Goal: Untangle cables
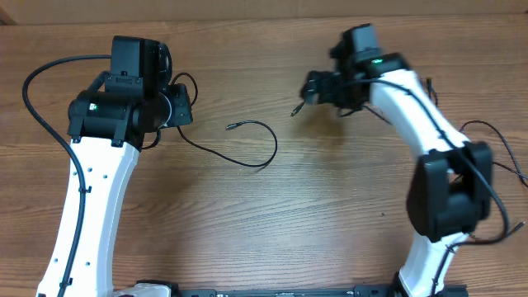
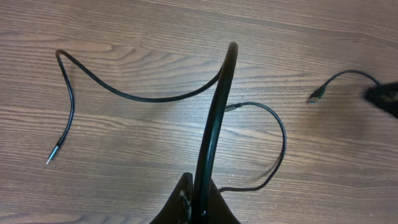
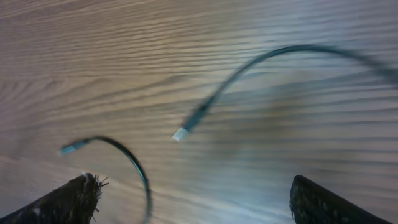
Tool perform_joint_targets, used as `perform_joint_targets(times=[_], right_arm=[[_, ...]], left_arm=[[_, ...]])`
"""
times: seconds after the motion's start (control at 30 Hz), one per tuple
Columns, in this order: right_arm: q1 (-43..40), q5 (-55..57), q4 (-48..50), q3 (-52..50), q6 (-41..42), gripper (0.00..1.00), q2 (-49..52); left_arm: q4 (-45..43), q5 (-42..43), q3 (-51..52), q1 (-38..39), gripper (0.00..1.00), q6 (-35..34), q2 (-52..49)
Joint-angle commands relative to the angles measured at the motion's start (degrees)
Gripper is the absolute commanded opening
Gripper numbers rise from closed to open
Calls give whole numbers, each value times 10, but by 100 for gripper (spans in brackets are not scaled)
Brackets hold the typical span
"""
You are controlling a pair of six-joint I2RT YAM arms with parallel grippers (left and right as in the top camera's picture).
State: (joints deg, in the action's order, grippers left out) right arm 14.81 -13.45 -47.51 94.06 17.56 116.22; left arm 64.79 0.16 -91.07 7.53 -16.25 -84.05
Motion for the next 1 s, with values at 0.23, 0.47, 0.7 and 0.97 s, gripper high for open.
perform_joint_targets(times=[0.23, 0.47, 0.7, 0.97], right_arm=[[85, 161, 86, -4, 220, 91, 72], [97, 213, 98, -4, 301, 74, 101], [97, 209, 103, -4, 322, 75, 136], [97, 209, 99, -4, 319, 42, 137]], left_arm=[[14, -6, 0, 4, 4, 10, -3], [14, -5, 0, 4, 4, 10, -3], [15, -5, 0, 4, 4, 10, -3], [14, -5, 0, 4, 4, 10, -3]])
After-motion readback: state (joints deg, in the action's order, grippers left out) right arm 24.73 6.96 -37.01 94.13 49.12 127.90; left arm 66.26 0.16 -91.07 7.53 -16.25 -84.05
